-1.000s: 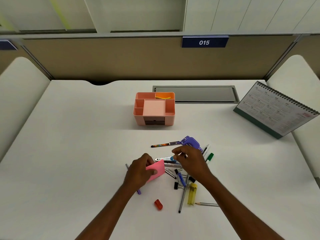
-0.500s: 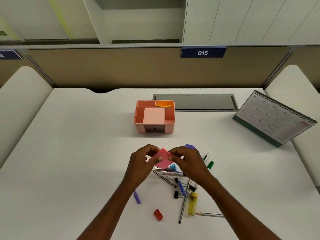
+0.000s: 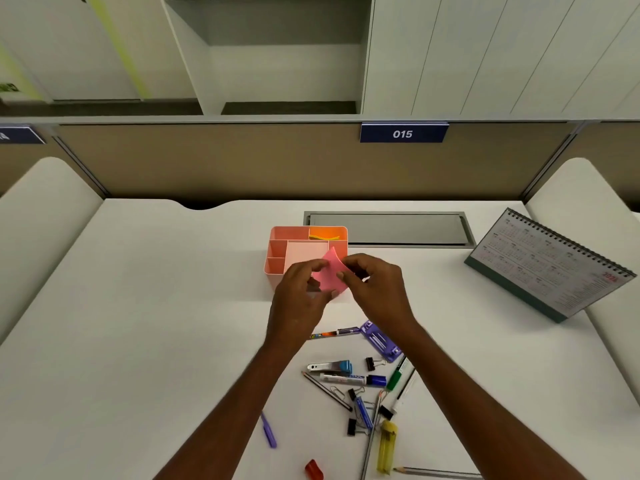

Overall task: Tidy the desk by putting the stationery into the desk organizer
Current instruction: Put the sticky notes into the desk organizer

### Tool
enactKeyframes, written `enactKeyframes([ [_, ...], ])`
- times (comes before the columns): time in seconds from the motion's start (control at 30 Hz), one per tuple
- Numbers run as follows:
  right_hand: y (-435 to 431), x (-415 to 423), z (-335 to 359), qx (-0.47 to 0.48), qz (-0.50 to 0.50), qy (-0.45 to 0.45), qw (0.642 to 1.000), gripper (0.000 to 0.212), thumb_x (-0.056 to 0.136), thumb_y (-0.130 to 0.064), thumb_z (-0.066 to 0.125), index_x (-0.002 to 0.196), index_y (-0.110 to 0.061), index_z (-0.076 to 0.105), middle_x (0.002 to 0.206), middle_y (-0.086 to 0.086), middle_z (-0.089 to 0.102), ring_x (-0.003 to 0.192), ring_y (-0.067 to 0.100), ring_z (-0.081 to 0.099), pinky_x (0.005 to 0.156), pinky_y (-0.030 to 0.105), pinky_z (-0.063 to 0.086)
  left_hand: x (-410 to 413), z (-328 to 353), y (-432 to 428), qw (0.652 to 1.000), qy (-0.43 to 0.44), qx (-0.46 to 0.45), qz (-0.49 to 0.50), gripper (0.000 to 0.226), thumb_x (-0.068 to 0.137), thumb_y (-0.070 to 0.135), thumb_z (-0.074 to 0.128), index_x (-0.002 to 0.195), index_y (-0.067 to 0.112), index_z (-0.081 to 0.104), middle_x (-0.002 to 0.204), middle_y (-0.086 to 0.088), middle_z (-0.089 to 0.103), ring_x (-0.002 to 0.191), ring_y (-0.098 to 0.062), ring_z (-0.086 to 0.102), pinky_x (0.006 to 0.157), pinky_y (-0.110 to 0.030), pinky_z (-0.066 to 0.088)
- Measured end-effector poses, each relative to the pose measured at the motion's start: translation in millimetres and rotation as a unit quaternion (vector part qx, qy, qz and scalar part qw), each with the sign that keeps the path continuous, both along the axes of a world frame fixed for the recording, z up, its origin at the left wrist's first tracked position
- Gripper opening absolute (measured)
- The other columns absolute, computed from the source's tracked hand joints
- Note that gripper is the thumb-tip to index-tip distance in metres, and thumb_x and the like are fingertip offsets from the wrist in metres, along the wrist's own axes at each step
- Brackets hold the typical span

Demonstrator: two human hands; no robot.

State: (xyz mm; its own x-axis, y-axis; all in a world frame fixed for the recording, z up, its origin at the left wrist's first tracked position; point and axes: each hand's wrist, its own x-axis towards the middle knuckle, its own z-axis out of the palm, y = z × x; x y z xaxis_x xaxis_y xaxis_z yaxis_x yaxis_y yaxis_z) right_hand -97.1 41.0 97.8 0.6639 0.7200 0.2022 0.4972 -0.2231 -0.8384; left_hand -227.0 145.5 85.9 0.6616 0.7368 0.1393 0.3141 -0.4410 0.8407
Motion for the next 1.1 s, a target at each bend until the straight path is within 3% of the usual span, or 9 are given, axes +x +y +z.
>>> enactKeyframes([
  [0.13,25.1,26.2,12.6,-0.026,-0.006,-0.15,0.988,0.016,0.093,-0.024,0.074,0.108,-0.024,0.079,0.099,-0.007,0.078,0.09,0.016,0.065,0.073,0.036,0.056,21.7,15.0,25.8,0.996,-0.06,0.061,0.022,0.053,0.086,0.015,0.084,0.135,0.022,0.064,0.128,0.002,0.065,0.093,-0.011,0.069,0.076,-0.021,0.06],
  [0.27,49.7,45.2,30.7,-0.035,0.014,-0.244,0.969,0.013,0.092,-0.022,0.074,0.103,-0.025,0.08,0.097,-0.01,0.078,0.092,0.02,0.059,0.068,0.034,0.051,41.0,28.6,52.6,0.984,-0.101,0.139,0.042,0.027,0.091,0.013,0.079,0.118,0.016,0.075,0.113,0.001,0.073,0.099,-0.016,0.07,0.084,-0.035,0.062],
  [0.37,67.0,66.0,33.1,-0.026,0.017,-0.242,0.97,0.012,0.092,-0.017,0.073,0.102,-0.02,0.08,0.098,-0.005,0.078,0.093,0.022,0.062,0.076,0.031,0.05,55.4,31.7,72.7,0.98,-0.113,0.156,0.049,0.012,0.092,0.011,0.076,0.104,0.01,0.079,0.101,-0.001,0.078,0.094,-0.013,0.071,0.085,-0.037,0.06],
  [0.8,109.6,103.6,0.3,-0.044,0.016,-0.189,0.981,0.017,0.091,-0.001,0.07,0.104,-0.006,0.08,0.099,0.009,0.079,0.091,0.026,0.071,0.085,0.039,0.058,92.2,2.8,126.2,0.982,-0.043,0.181,0.038,0.015,0.094,0.012,0.074,0.106,0.014,0.082,0.103,-0.001,0.078,0.091,-0.016,0.072,0.082,-0.037,0.062],
  [1.1,121.7,107.5,-33.9,-0.123,0.009,-0.18,0.976,0.02,0.094,-0.008,0.064,0.1,-0.019,0.079,0.096,-0.001,0.077,0.089,0.019,0.067,0.075,0.038,0.059,99.8,-24.5,138.6,0.983,0.086,0.156,0.042,0.016,0.096,0.022,0.072,0.108,0.025,0.083,0.106,0.001,0.075,0.093,-0.02,0.069,0.075,-0.032,0.056],
])
